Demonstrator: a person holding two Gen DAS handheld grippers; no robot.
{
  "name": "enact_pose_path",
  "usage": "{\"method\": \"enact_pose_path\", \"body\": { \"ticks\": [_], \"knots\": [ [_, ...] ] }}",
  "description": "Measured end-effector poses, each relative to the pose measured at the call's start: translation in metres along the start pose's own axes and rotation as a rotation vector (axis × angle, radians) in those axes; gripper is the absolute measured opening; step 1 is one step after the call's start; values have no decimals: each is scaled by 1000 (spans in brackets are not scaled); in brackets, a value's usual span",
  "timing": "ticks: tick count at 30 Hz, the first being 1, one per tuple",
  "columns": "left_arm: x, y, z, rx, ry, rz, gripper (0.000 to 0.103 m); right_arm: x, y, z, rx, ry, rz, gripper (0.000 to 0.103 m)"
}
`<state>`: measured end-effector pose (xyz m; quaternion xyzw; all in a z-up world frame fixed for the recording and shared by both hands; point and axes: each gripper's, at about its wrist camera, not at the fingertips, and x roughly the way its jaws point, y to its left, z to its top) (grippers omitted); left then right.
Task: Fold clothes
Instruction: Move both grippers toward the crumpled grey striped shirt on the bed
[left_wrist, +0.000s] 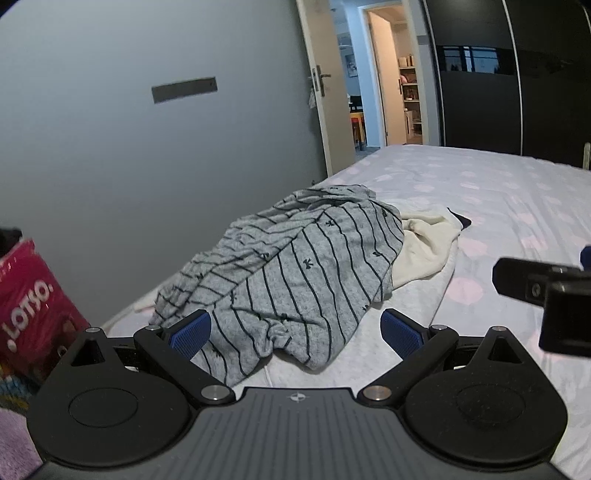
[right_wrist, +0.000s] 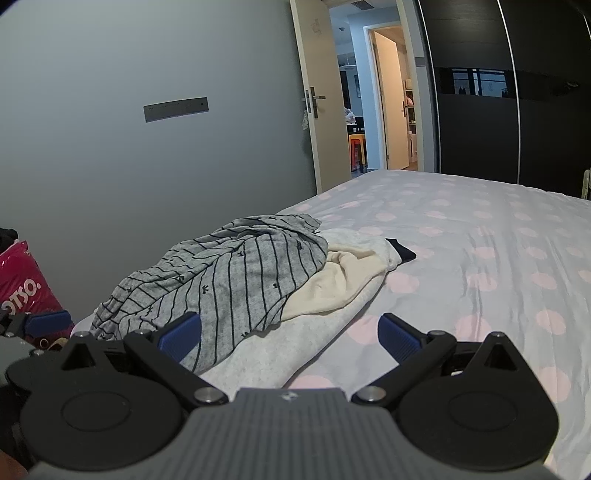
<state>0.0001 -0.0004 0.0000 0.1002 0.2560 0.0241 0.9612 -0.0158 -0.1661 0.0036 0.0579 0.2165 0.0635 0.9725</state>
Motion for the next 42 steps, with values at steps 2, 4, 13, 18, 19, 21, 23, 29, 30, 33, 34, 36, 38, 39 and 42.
{"method": "enact_pose_path", "body": {
  "ticks": [2, 4, 13, 18, 19, 21, 23, 29, 30, 33, 34, 36, 38, 39, 42],
  "knots": [
    [-1, -4, -1, 6, -5, -4, 100, 1, 2, 0, -2, 9, -1, 102],
    [-4, -3, -5, -4, -29, 7, 100, 1, 3, 1, -4, 17, -2, 102],
    [5, 8, 0, -70, 46, -10, 100, 6, 3, -6, 0, 28, 10, 102],
    [4, 7, -2, -63, 46, 0, 100, 7, 2, -6, -2, 32, 8, 102],
    [4, 7, -2, -63, 47, 2, 100, 6, 2, -5, -3, 33, 8, 102],
    [3, 7, -2, -63, 48, 6, 100, 6, 2, -6, -4, 35, 8, 102],
    [3, 7, -3, -63, 52, 9, 100, 6, 3, -6, -7, 36, 8, 102],
    [3, 7, -4, -59, 61, 11, 100, 5, 5, -7, -12, 38, 7, 102],
    [3, 6, -5, -60, 61, 13, 100, 5, 5, -7, -13, 38, 8, 102],
    [3, 6, -6, -60, 64, 17, 100, 7, 6, -8, -15, 43, 7, 102],
    [4, 6, -6, -60, 66, 16, 100, 8, 6, -8, -16, 46, 7, 102],
    [4, 6, -7, -62, 69, 16, 100, 8, 7, -9, -20, 51, 5, 102],
    [5, 7, -7, -66, 70, 15, 100, 9, 8, -10, -25, 54, 3, 102],
    [5, 8, -8, -69, 70, 15, 100, 9, 9, -10, -26, 55, 3, 102],
    [5, 8, -9, -71, 74, 13, 100, 10, 10, -11, -31, 59, 3, 102]
  ]
}}
